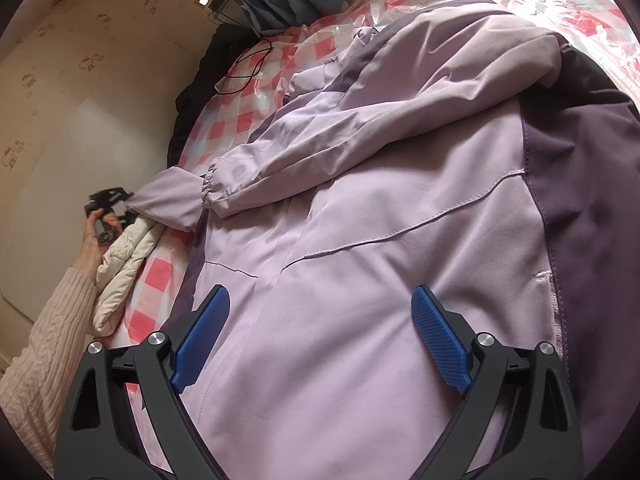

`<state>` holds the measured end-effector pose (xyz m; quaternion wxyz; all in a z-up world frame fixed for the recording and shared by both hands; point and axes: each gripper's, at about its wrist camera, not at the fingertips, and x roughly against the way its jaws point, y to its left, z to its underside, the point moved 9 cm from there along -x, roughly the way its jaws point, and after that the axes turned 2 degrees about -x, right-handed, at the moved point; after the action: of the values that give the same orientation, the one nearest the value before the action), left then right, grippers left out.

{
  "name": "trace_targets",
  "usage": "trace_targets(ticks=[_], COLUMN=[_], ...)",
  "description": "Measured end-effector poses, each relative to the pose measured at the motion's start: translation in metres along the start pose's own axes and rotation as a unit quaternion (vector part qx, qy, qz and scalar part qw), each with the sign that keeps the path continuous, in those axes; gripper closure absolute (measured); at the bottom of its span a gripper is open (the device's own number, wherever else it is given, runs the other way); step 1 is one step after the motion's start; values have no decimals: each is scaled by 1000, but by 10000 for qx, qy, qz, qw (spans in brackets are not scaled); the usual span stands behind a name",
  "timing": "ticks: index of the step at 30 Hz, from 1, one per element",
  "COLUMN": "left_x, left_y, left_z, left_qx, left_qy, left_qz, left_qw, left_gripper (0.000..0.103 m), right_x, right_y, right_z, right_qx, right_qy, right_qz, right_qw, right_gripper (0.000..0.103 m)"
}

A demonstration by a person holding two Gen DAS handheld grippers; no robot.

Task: Fold large clothes

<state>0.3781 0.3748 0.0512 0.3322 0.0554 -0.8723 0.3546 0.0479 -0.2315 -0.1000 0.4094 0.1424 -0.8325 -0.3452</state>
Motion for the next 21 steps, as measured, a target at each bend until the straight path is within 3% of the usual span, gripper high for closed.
trace_targets(ticks=[4, 12, 16, 21], left_x=[45, 113, 130, 128], left_y=[-61, -202, -275, -344], left_z=[8, 78, 143, 263], left_qx=[-631, -1789, -2538, -3549], left_qy=[-410, -327, -106, 396], left_qz=[642, 1694, 2039, 2336], left_qw=[9951, 9686, 9455, 9044], left_gripper=[76, 76, 76, 76], right_x=[8, 40, 61, 89], right_y=[5, 19, 14, -4], right_z=[-6, -30, -45, -63], right_qx=[-31, 199, -7, -578], right_qy=[-69, -595, -851, -1153], right_qz=[-65, 71, -45, -440], right_qw=[10000, 9980, 9964, 9907], right_gripper=[14, 14, 14, 14])
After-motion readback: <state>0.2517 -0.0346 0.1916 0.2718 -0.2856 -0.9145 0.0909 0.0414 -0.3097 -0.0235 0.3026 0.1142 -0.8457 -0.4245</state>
